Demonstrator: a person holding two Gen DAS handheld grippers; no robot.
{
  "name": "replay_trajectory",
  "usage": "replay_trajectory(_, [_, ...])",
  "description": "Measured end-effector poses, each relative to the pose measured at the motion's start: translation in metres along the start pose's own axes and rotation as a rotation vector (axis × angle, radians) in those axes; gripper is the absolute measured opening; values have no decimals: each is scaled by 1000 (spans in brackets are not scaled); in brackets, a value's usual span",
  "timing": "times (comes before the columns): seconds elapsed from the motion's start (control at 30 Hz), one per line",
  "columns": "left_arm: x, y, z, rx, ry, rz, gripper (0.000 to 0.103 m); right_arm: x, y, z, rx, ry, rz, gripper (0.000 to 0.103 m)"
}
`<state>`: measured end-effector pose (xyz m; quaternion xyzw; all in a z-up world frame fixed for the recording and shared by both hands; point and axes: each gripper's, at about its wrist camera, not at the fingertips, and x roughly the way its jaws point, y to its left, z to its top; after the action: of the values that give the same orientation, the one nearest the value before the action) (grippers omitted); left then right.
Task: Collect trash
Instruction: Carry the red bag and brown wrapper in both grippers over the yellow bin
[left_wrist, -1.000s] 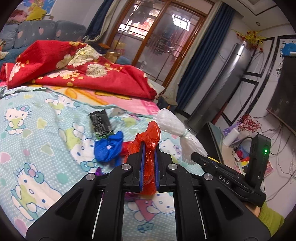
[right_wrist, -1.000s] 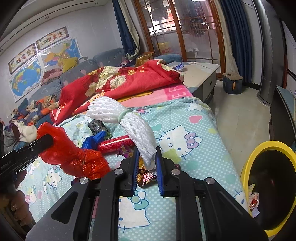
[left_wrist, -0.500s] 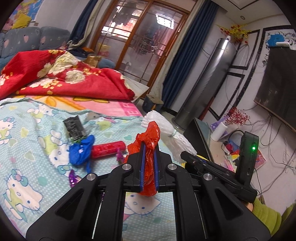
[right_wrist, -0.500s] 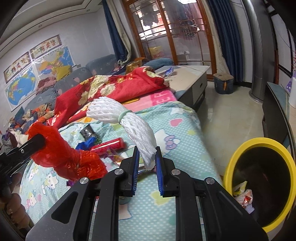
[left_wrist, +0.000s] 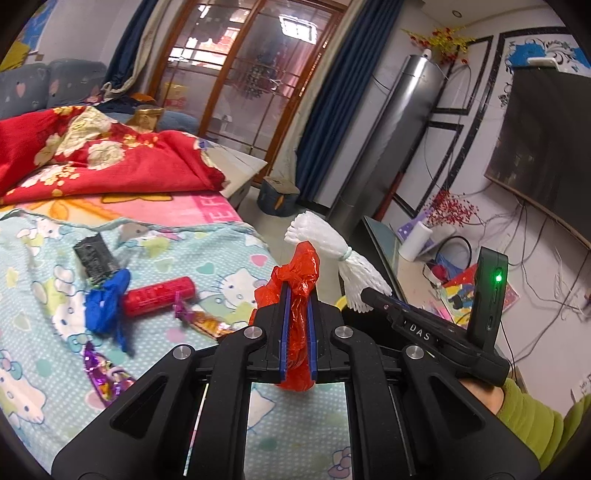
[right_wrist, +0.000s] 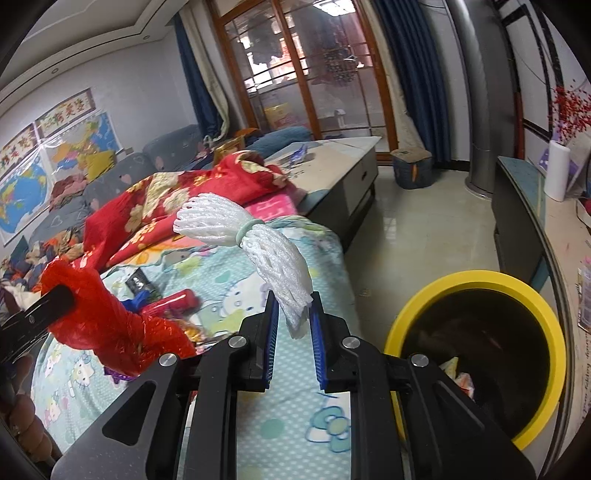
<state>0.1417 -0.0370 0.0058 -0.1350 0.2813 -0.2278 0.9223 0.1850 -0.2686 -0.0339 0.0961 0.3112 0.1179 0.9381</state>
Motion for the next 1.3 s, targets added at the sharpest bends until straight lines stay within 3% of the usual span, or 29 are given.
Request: replay_trajectory(1.3, [86,-110,-21,215,130,-177,4,-42,-129,-23,195,-29,-231,17])
